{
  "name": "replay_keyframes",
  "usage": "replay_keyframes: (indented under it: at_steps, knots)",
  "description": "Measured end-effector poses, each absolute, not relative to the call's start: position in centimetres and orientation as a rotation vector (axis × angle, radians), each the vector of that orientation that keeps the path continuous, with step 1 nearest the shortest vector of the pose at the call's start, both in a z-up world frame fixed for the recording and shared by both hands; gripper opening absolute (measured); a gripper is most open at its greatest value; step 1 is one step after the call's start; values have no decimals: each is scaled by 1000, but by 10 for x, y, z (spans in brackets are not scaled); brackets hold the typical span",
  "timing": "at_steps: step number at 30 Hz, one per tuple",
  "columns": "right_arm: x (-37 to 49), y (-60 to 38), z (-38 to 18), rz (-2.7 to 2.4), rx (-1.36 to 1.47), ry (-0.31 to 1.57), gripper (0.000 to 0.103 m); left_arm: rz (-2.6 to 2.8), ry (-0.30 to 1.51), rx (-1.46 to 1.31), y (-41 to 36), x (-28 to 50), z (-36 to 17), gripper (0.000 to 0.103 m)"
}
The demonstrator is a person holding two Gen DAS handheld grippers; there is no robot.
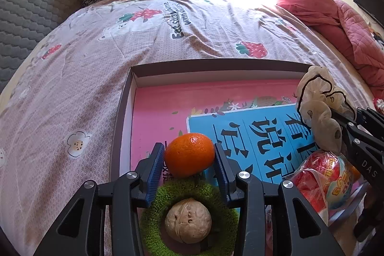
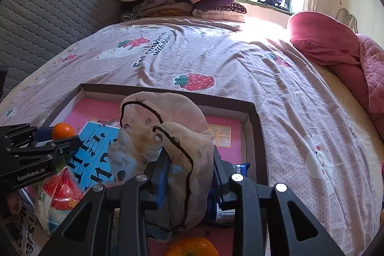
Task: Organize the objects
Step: 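Lower the orange beside the green ring with the left gripper while the right lowers the bag into the tray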
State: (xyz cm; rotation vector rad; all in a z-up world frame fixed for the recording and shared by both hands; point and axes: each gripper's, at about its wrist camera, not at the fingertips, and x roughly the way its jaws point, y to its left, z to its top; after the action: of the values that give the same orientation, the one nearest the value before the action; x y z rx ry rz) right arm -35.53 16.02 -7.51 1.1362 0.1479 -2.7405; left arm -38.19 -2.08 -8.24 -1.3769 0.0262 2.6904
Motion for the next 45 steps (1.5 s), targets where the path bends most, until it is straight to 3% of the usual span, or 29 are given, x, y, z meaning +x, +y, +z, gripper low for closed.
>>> replay_keyframes:
  at_steps: [21,25,32,36,45]
  knots:
    - [-355,161,-69,-2743,1156,168,40,2695,13,-1367,-21,-379,-78,55]
    - [-355,160,-64,-2719,1160,164,48,2698,22,-1362,-21,-378,-77,55]
    - [-353,159,-65,-2725,1161,178,48,2697,15,-1354,-22,-378,-75,56]
    - [-353,159,-64,-2727,1161,178,48,2705,12,-1347,-22,-378,-74,65]
    - [-353,158,-65,-2727,1155,180,48,2690,6,-1345,-20,-376,-72,70]
